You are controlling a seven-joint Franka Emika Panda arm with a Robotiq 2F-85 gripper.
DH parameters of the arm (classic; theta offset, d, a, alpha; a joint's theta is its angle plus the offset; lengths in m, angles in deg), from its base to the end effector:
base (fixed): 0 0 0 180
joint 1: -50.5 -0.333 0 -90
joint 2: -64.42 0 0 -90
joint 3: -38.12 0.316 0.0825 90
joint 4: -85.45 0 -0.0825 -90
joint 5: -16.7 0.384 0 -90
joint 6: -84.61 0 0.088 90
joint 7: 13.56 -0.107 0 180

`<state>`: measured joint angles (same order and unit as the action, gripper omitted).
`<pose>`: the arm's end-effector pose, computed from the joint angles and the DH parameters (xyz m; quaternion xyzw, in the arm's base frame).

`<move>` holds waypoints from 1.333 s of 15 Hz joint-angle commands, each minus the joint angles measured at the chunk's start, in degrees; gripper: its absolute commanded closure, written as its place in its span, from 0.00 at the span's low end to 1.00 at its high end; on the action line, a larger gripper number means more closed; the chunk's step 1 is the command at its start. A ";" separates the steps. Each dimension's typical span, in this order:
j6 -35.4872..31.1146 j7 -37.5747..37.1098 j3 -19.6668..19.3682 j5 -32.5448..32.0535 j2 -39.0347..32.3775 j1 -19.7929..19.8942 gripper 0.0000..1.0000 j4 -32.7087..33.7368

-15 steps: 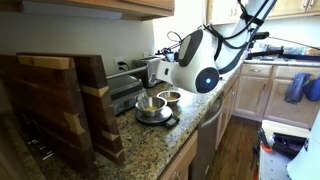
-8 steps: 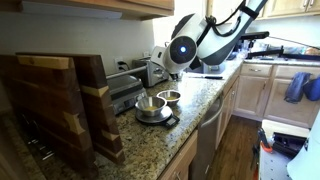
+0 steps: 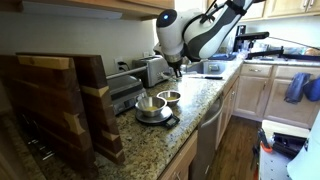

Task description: Use the spoon to put some sugar into the other bowl

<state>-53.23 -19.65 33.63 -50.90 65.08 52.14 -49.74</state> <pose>0.5038 -0.0602 0.3406 0.8688 0.3107 0.0240 0.3848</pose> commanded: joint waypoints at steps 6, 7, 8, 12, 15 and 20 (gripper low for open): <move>-0.37 16.40 -1.59 36.01 -7.21 4.42 0.96 8.77; -0.30 17.52 -1.77 39.37 -8.04 4.92 0.96 9.73; -0.40 19.06 -1.96 43.00 -8.95 5.53 0.96 10.60; 0.03 24.43 -2.39 54.32 -11.77 7.85 0.96 13.71; 0.48 28.79 -2.60 60.30 -13.38 10.05 0.96 15.57; 2.83 34.58 -3.00 65.78 -16.35 13.76 0.96 18.88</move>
<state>-52.84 11.14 30.70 11.77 50.17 63.66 -33.14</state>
